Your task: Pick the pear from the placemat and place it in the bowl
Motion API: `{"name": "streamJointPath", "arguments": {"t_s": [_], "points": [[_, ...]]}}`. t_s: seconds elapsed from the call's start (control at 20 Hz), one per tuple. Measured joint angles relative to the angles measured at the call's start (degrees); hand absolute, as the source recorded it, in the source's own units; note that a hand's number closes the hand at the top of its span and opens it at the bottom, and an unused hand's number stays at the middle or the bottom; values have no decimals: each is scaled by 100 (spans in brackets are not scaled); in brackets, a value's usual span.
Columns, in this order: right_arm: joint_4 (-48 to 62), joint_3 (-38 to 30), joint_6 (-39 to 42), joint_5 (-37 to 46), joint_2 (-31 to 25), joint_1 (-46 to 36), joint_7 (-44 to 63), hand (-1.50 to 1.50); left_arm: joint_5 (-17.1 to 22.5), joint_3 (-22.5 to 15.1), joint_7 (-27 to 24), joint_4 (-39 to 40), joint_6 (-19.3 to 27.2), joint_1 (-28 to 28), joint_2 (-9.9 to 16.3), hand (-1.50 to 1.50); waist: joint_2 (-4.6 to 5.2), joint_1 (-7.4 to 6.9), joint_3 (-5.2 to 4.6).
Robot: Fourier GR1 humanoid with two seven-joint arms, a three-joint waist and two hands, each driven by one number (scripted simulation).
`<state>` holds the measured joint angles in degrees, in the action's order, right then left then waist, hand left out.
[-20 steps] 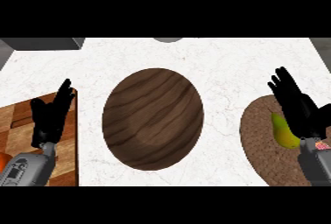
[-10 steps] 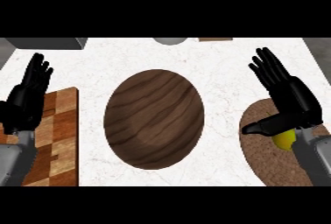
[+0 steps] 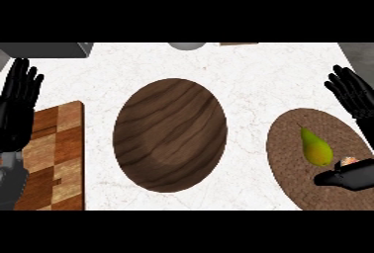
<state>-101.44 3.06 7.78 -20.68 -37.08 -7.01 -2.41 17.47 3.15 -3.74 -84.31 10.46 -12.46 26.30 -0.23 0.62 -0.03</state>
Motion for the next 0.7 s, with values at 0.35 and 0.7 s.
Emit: {"name": "streamJointPath", "arguments": {"t_s": [0.35, 0.7], "points": [[104, -829, 1084, -290, -1638, -114, 932, -150, -8, 62, -80, 60, -77, -29, -39, 0, 12, 8, -5], [533, -768, 2832, -513, -2921, -414, 1363, -150, -6, 64, -38, 0, -176, -67, -38, 0, 33, -107, -4]]}}
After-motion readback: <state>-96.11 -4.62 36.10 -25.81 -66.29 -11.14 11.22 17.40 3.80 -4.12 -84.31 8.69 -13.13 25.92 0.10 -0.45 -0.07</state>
